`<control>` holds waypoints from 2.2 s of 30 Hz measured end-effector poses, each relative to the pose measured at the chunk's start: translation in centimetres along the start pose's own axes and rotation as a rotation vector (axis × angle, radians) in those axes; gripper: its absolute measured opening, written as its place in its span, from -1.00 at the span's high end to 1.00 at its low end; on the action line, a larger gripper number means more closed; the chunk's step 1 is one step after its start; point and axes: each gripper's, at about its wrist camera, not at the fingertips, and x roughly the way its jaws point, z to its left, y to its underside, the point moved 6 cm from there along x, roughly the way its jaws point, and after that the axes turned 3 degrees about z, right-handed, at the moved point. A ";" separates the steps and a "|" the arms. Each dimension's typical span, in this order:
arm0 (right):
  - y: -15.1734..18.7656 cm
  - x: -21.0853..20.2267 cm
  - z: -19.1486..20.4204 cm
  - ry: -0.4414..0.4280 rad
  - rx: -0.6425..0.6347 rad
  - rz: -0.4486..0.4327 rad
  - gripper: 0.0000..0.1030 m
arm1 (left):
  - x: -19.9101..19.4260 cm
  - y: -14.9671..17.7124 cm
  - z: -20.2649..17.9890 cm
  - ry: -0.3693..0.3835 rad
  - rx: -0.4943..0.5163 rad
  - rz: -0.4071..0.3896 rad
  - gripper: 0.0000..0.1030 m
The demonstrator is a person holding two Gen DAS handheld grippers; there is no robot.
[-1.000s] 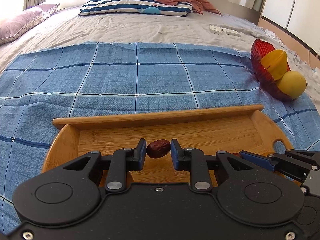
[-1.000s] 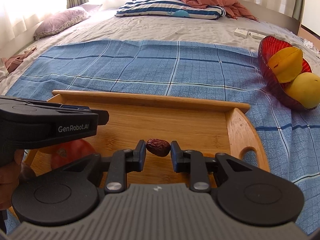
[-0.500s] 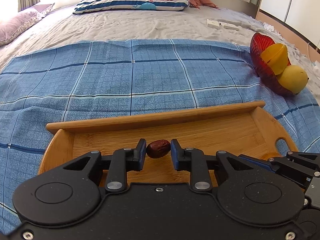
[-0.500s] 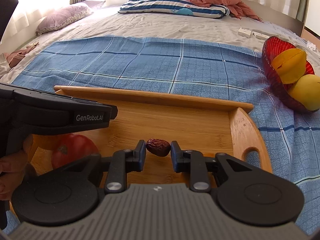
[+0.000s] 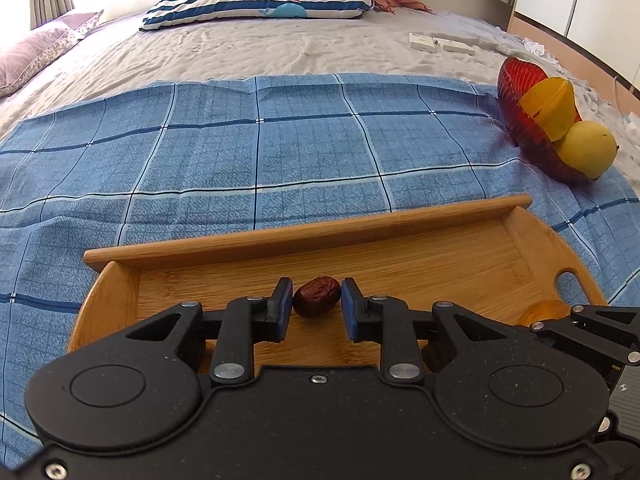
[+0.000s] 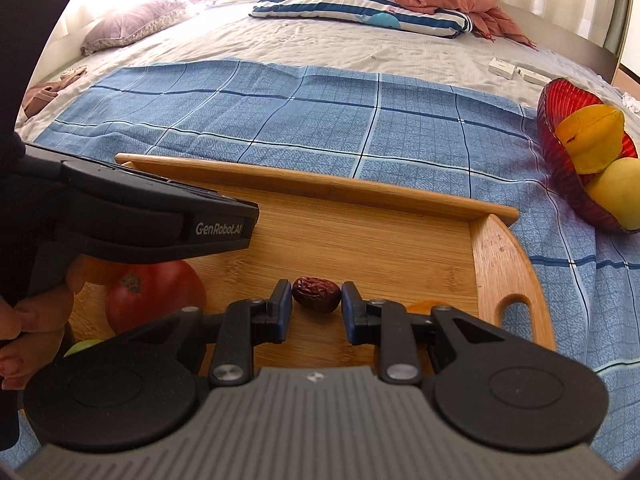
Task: Organize fruits
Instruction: 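Open the left gripper to drop its date while the right lowers its date, then open the right gripper and withdraw both grippers from the tray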
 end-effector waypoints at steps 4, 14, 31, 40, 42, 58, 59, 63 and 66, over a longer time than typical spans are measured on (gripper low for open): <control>0.0 0.1 0.0 0.001 -0.003 0.001 0.37 | 0.3 0.1 -0.1 -0.011 0.011 -0.001 0.51; 0.1 0.1 0.0 0.000 -0.007 0.002 0.38 | 0.4 0.0 -0.1 -0.018 0.002 0.006 0.50; -0.1 -1.7 -0.7 -0.028 0.064 -0.035 0.02 | -4.0 -0.6 1.7 -0.079 -0.047 -0.054 -0.17; -0.4 -4.0 -1.0 -0.018 0.094 -0.084 -0.11 | -7.6 0.1 2.3 -0.103 -0.064 -0.119 -0.49; -0.3 -4.5 -0.9 -0.014 0.098 -0.095 -0.18 | -8.4 0.6 2.5 -0.113 -0.066 -0.132 -0.56; 1.5 -8.7 -1.0 0.041 0.113 -0.228 -0.36 | -12.5 5.3 3.8 -0.100 -0.107 -0.196 -0.68; 1.7 -8.9 -1.1 0.042 0.116 -0.233 -0.37 | -12.7 5.7 3.8 -0.104 -0.106 -0.200 -0.68; 2.3 -9.5 -1.4 0.040 0.129 -0.250 -0.40 | -13.6 7.0 3.8 -0.100 -0.100 -0.214 -0.69; 2.8 -10.2 -1.7 0.053 0.128 -0.276 -0.40 | -14.2 7.8 3.9 -0.086 -0.102 -0.225 -0.70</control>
